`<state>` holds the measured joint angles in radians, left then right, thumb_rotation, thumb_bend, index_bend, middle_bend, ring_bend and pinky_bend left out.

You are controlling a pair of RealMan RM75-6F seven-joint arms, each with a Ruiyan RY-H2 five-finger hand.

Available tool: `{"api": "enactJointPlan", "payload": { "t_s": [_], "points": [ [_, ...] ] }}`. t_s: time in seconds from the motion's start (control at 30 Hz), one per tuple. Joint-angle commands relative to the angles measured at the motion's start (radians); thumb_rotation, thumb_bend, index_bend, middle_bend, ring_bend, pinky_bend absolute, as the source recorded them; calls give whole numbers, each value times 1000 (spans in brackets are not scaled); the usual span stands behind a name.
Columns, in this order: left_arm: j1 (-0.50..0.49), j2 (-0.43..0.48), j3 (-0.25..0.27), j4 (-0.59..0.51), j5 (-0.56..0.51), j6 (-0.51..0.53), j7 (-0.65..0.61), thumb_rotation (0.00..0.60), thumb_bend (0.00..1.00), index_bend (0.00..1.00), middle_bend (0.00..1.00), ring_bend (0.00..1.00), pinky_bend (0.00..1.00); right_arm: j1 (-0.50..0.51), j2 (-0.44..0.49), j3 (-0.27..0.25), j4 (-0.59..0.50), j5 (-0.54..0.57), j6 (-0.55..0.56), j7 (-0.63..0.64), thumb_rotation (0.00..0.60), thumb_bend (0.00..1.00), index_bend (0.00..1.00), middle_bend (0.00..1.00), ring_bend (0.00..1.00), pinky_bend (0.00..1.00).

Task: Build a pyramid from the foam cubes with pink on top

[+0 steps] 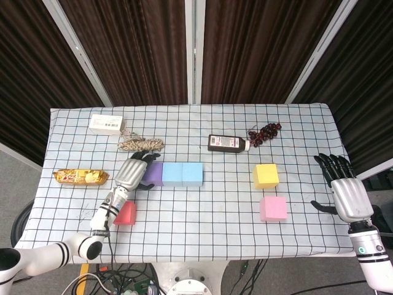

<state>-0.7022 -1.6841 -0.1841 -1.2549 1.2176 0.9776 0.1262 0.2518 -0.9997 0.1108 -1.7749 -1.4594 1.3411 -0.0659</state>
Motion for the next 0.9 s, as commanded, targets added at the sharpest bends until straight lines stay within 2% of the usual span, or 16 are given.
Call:
{"api": "enactJointPlan", "payload": {
  "t_s": [0.03,0.23,0.47,0.73,0.9],
  "points": [
    [-1,0,-1,-1,-1,-2,-2,600,125,146,212,113,161,0,0,0,1,1,-1,1,600,0,0,62,0,0],
    [2,17,5,-25,4,-8,-7,600,104,141,172,112,161,-1,3,1,1,-1,2,3,600,0,0,62,0,0],
    [15,96,7,-122,-20,-18,18,600,62,128,104,62,159,6,4,3,-4,-5,-5,3,600,0,0,62,0,0],
    [103,249,7,-290,-33,122,81,600,58,126,85,48,161,14,4,5,-9,-4,-17,-4,600,0,0,62,0,0],
    [202,364,48,-395,-39,220,100,600,58,126,86,48,163,36,3,7,-2,3,-50,-31,600,0,0,62,0,0]
  ]
}}
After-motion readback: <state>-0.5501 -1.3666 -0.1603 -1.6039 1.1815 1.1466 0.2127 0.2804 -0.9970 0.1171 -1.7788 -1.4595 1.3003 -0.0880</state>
